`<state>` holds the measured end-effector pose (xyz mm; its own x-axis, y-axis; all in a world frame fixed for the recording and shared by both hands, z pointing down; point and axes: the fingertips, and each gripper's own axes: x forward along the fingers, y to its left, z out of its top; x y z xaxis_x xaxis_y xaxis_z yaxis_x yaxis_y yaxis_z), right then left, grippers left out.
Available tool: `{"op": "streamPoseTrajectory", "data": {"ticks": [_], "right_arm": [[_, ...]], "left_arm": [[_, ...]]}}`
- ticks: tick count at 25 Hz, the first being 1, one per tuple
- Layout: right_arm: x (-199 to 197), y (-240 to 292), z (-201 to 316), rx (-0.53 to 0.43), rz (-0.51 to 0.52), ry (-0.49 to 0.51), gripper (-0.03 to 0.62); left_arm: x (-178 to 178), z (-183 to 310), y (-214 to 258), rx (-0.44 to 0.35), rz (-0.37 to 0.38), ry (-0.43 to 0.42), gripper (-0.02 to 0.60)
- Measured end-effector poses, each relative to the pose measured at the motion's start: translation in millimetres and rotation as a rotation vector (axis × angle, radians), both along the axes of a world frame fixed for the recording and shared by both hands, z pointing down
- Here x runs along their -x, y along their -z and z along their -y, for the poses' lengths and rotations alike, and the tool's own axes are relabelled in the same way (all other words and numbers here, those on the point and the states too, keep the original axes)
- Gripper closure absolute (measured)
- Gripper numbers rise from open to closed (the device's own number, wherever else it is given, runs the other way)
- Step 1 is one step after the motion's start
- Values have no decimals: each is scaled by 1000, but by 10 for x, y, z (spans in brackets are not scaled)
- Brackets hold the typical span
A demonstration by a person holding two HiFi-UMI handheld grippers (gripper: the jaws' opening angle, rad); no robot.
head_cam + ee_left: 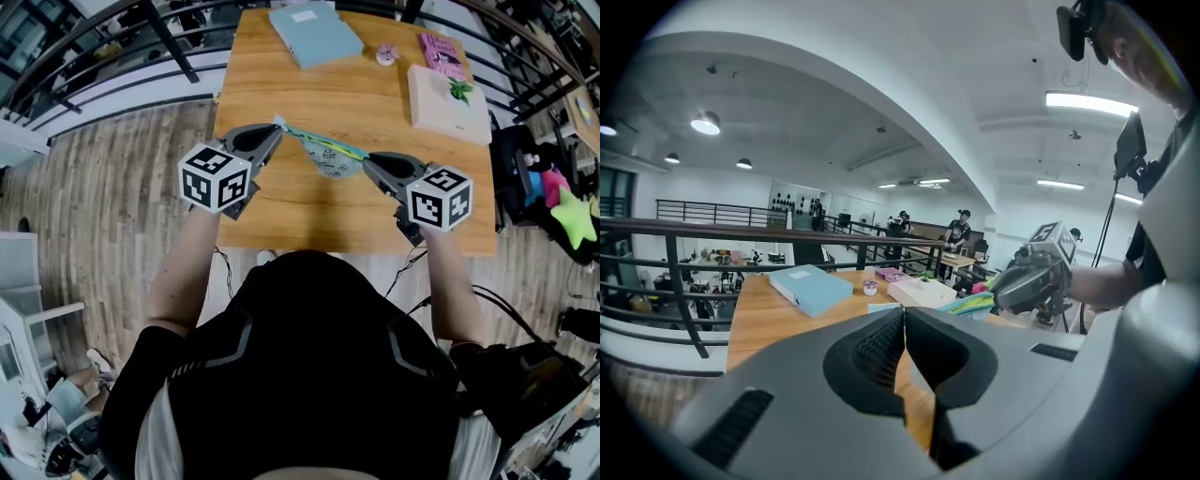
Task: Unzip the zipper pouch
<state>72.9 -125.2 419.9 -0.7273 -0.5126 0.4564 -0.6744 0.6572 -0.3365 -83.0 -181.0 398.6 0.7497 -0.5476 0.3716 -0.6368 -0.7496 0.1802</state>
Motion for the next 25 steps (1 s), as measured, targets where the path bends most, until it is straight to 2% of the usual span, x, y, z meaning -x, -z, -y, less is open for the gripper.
{"op": "streamPoseTrajectory", "data": {"ticks": [9, 15, 20, 25], "right_arm": [[-247, -335, 170, 62, -24, -29, 546], [-508, -734, 433, 113, -59, -34, 546], [-635, -945, 796, 99, -92, -12, 546], [-662, -1160, 1078, 39, -154, 42, 545]], "left_arm": [[-230, 39, -319, 72, -2, 29, 551], [-498, 213, -677, 101, 35, 62, 551], [-669, 488, -784, 96, 76, 116, 551], [-723, 653, -865, 97, 71, 182, 549]]}}
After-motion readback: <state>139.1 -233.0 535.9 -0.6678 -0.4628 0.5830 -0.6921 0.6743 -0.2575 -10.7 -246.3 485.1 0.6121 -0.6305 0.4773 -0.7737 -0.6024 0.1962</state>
